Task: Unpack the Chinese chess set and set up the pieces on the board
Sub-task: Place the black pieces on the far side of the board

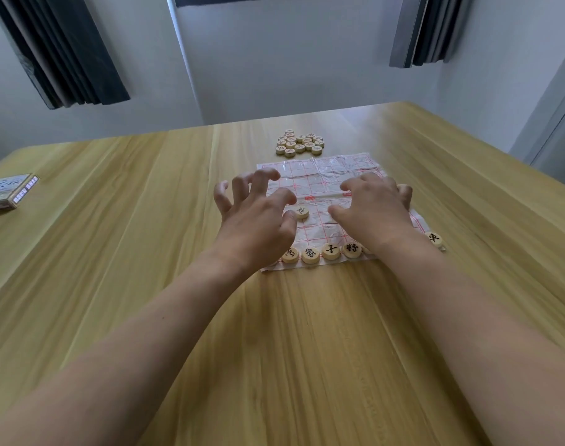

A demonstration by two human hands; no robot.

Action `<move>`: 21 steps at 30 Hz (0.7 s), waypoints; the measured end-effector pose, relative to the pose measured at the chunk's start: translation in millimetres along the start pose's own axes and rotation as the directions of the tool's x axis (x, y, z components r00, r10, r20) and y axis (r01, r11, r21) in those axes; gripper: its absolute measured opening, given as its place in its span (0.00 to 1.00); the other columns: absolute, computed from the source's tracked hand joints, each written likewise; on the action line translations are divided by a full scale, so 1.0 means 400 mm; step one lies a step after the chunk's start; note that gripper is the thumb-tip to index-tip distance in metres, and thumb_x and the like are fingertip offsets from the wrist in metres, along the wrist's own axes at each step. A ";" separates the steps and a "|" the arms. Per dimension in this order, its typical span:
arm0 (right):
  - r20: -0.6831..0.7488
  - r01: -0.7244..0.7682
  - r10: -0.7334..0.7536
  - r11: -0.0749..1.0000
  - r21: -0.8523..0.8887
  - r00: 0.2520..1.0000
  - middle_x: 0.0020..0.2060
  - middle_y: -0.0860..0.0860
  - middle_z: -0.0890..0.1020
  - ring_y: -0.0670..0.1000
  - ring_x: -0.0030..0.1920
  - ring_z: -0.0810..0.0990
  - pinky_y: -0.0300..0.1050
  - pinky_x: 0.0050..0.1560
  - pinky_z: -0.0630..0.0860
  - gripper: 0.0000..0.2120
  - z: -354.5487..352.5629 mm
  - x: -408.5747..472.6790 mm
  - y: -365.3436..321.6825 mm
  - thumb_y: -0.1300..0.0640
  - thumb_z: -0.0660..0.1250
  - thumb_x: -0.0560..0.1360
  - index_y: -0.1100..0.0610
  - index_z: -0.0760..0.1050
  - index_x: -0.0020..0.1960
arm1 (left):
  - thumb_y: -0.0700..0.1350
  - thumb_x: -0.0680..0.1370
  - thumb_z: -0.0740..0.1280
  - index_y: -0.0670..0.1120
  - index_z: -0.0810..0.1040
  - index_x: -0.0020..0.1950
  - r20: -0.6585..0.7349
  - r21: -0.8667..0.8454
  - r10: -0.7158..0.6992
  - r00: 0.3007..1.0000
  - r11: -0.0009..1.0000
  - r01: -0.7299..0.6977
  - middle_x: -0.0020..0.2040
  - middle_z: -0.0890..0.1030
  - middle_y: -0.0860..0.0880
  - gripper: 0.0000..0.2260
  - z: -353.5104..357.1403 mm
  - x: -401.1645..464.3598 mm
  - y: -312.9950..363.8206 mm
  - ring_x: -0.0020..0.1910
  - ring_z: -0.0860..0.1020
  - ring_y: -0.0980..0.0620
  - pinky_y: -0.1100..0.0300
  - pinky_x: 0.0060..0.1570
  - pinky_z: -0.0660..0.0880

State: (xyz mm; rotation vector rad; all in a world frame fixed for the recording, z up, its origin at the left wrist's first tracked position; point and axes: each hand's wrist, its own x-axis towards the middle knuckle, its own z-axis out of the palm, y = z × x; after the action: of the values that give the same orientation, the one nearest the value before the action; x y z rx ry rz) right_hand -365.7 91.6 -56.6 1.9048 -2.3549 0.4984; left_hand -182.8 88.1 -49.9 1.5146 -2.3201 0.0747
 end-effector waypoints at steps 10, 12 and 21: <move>-0.124 0.088 -0.063 0.975 0.203 0.990 0.64 0.51 0.74 0.54 0.64 0.70 0.50 0.64 0.61 0.22 -0.051 -0.113 -0.027 0.49 0.64 0.75 0.52 0.71 0.68 | 0.57 0.81 0.57 0.56 0.73 0.67 -0.021 -0.019 -0.012 1.000 1.000 0.012 0.73 0.59 0.54 0.16 -0.054 -0.051 -0.001 0.74 0.52 0.49 0.43 0.72 0.43; -0.122 0.104 -0.078 0.970 0.221 0.989 0.64 0.51 0.75 0.54 0.64 0.71 0.50 0.64 0.61 0.22 -0.057 -0.150 -0.036 0.49 0.64 0.75 0.52 0.71 0.68 | 0.56 0.81 0.57 0.56 0.72 0.68 -0.020 -0.021 -0.024 0.999 0.999 0.024 0.73 0.60 0.53 0.17 -0.071 -0.073 -0.009 0.74 0.53 0.49 0.44 0.71 0.44; -0.085 0.158 -0.141 0.957 0.242 0.986 0.65 0.49 0.73 0.53 0.66 0.69 0.49 0.65 0.62 0.23 -0.058 -0.297 -0.098 0.48 0.65 0.76 0.51 0.69 0.69 | 0.56 0.81 0.57 0.54 0.72 0.70 0.021 -0.021 -0.135 0.991 0.991 0.135 0.74 0.61 0.51 0.19 -0.109 -0.198 -0.107 0.74 0.55 0.47 0.46 0.72 0.49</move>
State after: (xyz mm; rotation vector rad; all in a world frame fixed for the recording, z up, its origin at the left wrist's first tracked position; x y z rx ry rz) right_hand -304.1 202.9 -57.2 2.1113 -2.1722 0.8640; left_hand -104.6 149.8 -42.1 1.6632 -2.2189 -0.0010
